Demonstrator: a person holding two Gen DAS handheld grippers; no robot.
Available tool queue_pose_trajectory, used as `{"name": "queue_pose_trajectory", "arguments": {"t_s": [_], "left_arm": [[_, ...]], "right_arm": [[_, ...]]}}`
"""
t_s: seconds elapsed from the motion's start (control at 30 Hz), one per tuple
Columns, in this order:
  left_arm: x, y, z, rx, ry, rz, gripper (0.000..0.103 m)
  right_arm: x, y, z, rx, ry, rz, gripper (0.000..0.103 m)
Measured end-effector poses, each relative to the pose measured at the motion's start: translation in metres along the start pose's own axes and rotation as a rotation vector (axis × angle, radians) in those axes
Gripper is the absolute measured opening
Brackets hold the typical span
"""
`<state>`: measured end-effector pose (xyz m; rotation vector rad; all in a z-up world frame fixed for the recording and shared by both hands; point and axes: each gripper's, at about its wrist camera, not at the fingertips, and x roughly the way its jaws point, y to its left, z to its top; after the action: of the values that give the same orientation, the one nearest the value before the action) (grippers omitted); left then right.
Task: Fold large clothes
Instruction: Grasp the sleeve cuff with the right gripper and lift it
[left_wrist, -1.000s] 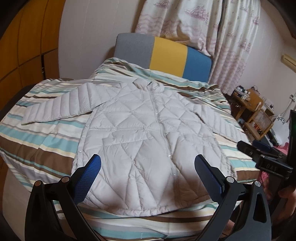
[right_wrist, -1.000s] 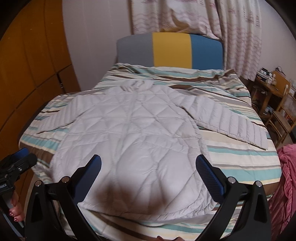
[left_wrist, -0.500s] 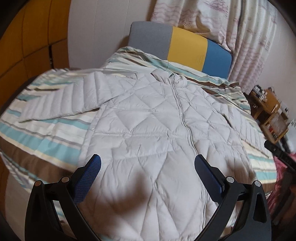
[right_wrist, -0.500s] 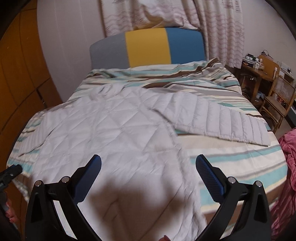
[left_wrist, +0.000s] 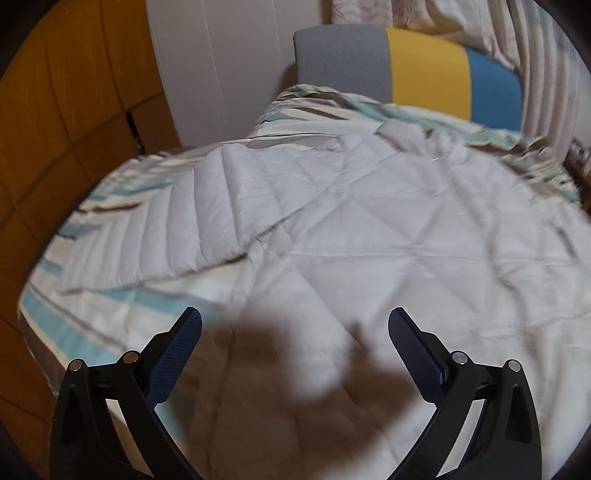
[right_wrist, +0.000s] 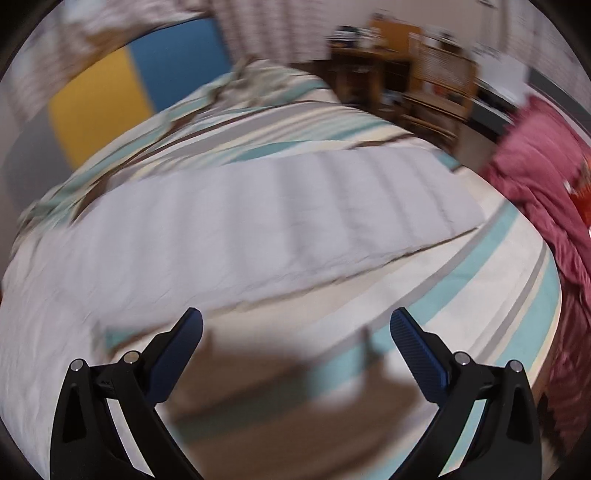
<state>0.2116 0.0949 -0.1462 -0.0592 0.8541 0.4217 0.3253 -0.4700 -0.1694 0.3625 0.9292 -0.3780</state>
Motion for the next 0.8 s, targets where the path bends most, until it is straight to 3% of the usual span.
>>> {"name": "queue_pose_trajectory", "arguments": {"t_s": [0.13, 0.33, 0.4, 0.5, 0.63, 0.67, 0.8], "left_arm": [[0.039, 0.014, 0.003, -0.015, 0.037, 0.052, 0.100], [0.059, 0.029, -0.007, -0.071, 0.027, 0.023, 0.100], [0.061, 0.029, -0.007, -0.061, 0.020, 0.031, 0.100], [0.067, 0.027, -0.007, -0.061, 0.032, 0.029, 0.100], [0.065, 0.018, -0.013, -0.046, 0.030, 0.048, 0.100], [0.065, 0.017, -0.013, -0.040, 0.032, 0.053, 0.100], [0.069, 0.019, -0.012, -0.044, 0.050, 0.042, 0.100]], "right_arm": [[0.022, -0.026, 0.021, 0.112, -0.019, -0.048, 0.089], [0.041, -0.031, 0.028, 0.174, -0.037, -0.080, 0.084], [0.045, -0.031, 0.031, 0.179, -0.053, -0.087, 0.078], [0.048, -0.029, 0.035, 0.170, -0.073, -0.088, 0.056], [0.051, -0.017, 0.041, 0.110, -0.102, -0.077, 0.020], [0.049, -0.013, 0.042, 0.087, -0.110, -0.080, 0.014], [0.043, 0.005, 0.043, 0.001, -0.150, -0.094, 0.010]]}}
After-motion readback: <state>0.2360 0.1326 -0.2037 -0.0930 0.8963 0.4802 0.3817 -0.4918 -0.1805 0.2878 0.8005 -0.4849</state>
